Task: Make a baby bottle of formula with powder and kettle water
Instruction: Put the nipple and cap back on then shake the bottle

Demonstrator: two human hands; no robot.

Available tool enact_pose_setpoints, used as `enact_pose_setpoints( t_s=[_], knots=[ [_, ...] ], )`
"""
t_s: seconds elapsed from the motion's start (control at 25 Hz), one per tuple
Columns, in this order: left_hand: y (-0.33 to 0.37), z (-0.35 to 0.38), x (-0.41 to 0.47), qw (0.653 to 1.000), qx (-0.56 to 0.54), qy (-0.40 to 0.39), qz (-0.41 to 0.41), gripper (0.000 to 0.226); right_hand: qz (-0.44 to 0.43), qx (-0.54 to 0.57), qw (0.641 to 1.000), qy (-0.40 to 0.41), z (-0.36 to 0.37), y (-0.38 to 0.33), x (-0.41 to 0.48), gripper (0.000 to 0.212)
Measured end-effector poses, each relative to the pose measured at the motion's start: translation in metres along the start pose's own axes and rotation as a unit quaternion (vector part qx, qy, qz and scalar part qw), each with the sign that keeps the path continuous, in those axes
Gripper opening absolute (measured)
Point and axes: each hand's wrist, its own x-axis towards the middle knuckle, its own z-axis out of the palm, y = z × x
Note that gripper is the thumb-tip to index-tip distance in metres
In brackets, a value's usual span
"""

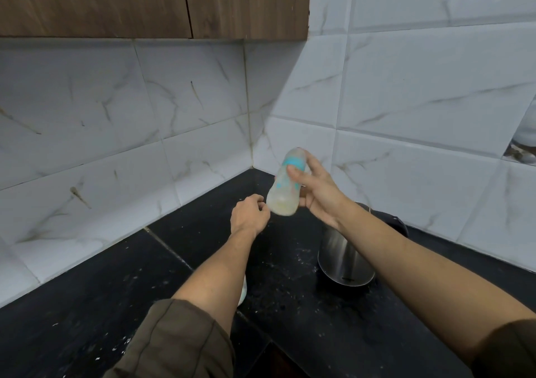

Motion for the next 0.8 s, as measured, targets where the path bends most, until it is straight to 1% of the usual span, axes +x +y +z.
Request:
enact_pose_setpoints(
  t_s=[0.04,0.08,0.12,0.16,0.24,0.28,0.32,0.36,0.44,0.48,0.52,0.56,0.6,0.68,0.72,0.76,0.8],
  knots=[
    [0.001,-0.001,0.0,1.0,0.008,-0.002,0.0,0.034,0.006,-0.025,0.999,-0.038,0.0,0.002,-0.002,0.071],
    [0.0,-0.002,0.0,1.0,0.006,0.001,0.0,0.034,-0.001,-0.024,0.999,-0.046,-0.001,0.003,-0.002,0.072],
    [-0.001,-0.002,0.0,1.0,-0.002,0.006,-0.001,0.036,-0.018,0.003,1.0,-0.024,-0.001,0.002,-0.001,0.073],
    [-0.003,-0.002,0.0,1.0,-0.011,0.011,-0.002,0.037,-0.035,0.05,0.998,0.02,-0.002,0.0,0.003,0.072],
    [-0.003,-0.002,-0.002,1.0,-0.016,0.016,-0.003,0.04,-0.059,0.147,0.98,0.117,-0.007,-0.006,0.014,0.067],
    [-0.002,-0.003,-0.002,1.0,-0.015,0.016,-0.004,0.04,-0.068,0.164,0.974,0.139,-0.008,-0.006,0.017,0.065],
    [-0.002,-0.003,-0.002,1.0,-0.014,0.015,-0.004,0.04,-0.065,0.15,0.977,0.134,-0.008,-0.005,0.016,0.065],
    [-0.002,-0.002,-0.001,1.0,-0.012,0.014,-0.004,0.039,-0.051,0.112,0.987,0.107,-0.007,-0.004,0.012,0.067],
    [-0.001,-0.002,0.001,1.0,0.0,0.008,-0.007,0.035,-0.01,0.014,1.0,0.015,-0.001,0.0,0.001,0.074],
    [-0.001,-0.003,0.002,1.0,0.005,0.006,-0.008,0.034,-0.001,-0.009,1.0,-0.021,0.0,0.002,-0.002,0.076],
    [-0.001,-0.003,0.003,1.0,0.006,0.006,-0.009,0.033,-0.009,-0.004,1.0,-0.024,-0.001,0.002,-0.002,0.077],
    [-0.002,-0.003,0.003,1.0,0.0,0.009,-0.009,0.035,-0.027,0.023,0.999,0.002,-0.002,0.001,0.001,0.076],
    [-0.002,-0.003,0.003,1.0,-0.005,0.013,-0.008,0.037,-0.044,0.07,0.995,0.049,-0.004,-0.001,0.007,0.075],
    [-0.002,-0.005,0.002,1.0,-0.009,0.019,-0.006,0.04,-0.063,0.175,0.971,0.148,-0.009,-0.006,0.02,0.072],
    [-0.002,-0.004,0.002,1.0,-0.008,0.019,-0.005,0.04,-0.066,0.197,0.963,0.169,-0.012,-0.006,0.023,0.07],
    [-0.001,-0.004,0.002,1.0,-0.007,0.018,-0.003,0.04,-0.059,0.182,0.968,0.16,-0.012,-0.006,0.023,0.068],
    [-0.002,-0.004,0.003,1.0,-0.006,0.016,-0.003,0.04,-0.04,0.137,0.982,0.125,-0.009,-0.004,0.018,0.067]
  ],
)
